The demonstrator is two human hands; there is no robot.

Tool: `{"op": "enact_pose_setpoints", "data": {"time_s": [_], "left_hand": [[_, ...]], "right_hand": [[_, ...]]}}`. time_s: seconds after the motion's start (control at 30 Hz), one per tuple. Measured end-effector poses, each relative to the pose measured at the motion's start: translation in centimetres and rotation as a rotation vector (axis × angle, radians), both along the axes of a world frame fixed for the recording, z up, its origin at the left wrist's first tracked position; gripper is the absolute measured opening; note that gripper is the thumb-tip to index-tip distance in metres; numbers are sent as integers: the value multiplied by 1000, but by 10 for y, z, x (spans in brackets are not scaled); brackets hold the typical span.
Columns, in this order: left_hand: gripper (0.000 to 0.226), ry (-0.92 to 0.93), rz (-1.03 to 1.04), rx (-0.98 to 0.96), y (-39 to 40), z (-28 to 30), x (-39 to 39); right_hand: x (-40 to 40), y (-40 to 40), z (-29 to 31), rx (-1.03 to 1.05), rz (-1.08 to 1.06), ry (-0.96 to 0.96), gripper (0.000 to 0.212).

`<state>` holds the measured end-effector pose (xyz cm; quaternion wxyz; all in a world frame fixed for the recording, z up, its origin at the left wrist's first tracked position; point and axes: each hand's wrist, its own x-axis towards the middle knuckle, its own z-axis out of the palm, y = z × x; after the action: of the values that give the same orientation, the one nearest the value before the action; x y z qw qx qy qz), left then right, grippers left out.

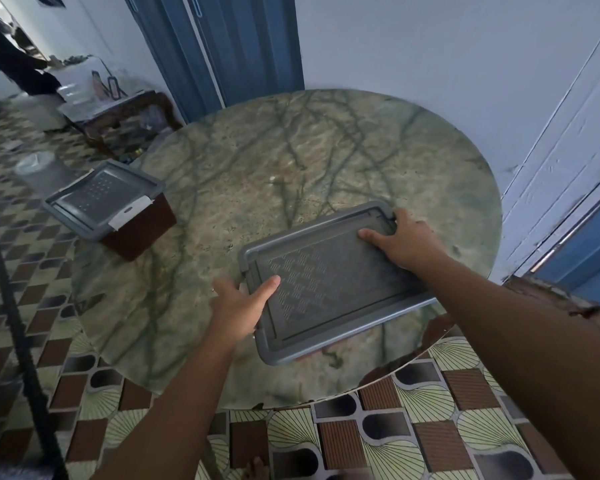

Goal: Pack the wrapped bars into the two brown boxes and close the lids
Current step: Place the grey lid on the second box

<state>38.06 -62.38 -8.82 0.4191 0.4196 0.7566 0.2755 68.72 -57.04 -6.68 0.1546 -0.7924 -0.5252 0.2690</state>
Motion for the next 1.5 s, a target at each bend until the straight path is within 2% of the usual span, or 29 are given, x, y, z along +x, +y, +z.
{"op": "enact_pose_setpoints", "data": {"time_s": [0.07,0.17,0.23,0.3,0.37,0.4,0.53,0.6,0.67,0.8,0.87,0.93,1.07,1.27,1.4,1.43,1.5], "left_hand": [[74,-271,30,-55,-2,-1,8],[68,-375,-1,-9,-4,-7,11],[60,-401,3,15,-3,-8,11],[56,-398,-5,34,-3,-12,9],[67,-399,-22,14,-2,-14,8],[76,-386,-19,-11,-1,-15,8],[87,-374,28,-25,4,-12,8],[87,-363,39,-2,5,-13,9],[87,-354,46,31,4,-14,9],[62,-382,55,70,0,-17,11],[60,-401,65,47,2,-16,11],[46,-414,44,35,2,-13,11],[33,-399,11,27,10,0,1],[48,-334,-81,-54,41,5,-44],[76,-262,-89,-86,58,3,-81],[73,-256,-102,-73,61,5,-91],[52,-248,-136,-48,66,12,-108]], "right_hand": [[0,2,-2,-2,-11,0,94],[1,8,-5,-9,-7,52,95],[5,12,-7,-18,-6,151,96],[10,11,-6,-40,-11,251,108],[12,9,-6,-29,-40,305,128],[11,7,-5,-18,-45,307,131],[5,9,-3,-15,-47,105,105],[4,12,-1,-51,-5,3,105],[6,13,0,-82,25,-10,108],[2,4,3,-67,-51,-4,104],[-2,1,3,-62,-80,-49,97],[-3,0,4,-63,-82,-68,89],[-9,-3,7,-55,-102,-43,79],[-38,-7,0,-64,-179,65,103],[-76,-4,-5,-53,-206,146,113],[-86,-3,-4,-59,-211,153,115],[-108,1,-2,-63,-224,179,117]]}}
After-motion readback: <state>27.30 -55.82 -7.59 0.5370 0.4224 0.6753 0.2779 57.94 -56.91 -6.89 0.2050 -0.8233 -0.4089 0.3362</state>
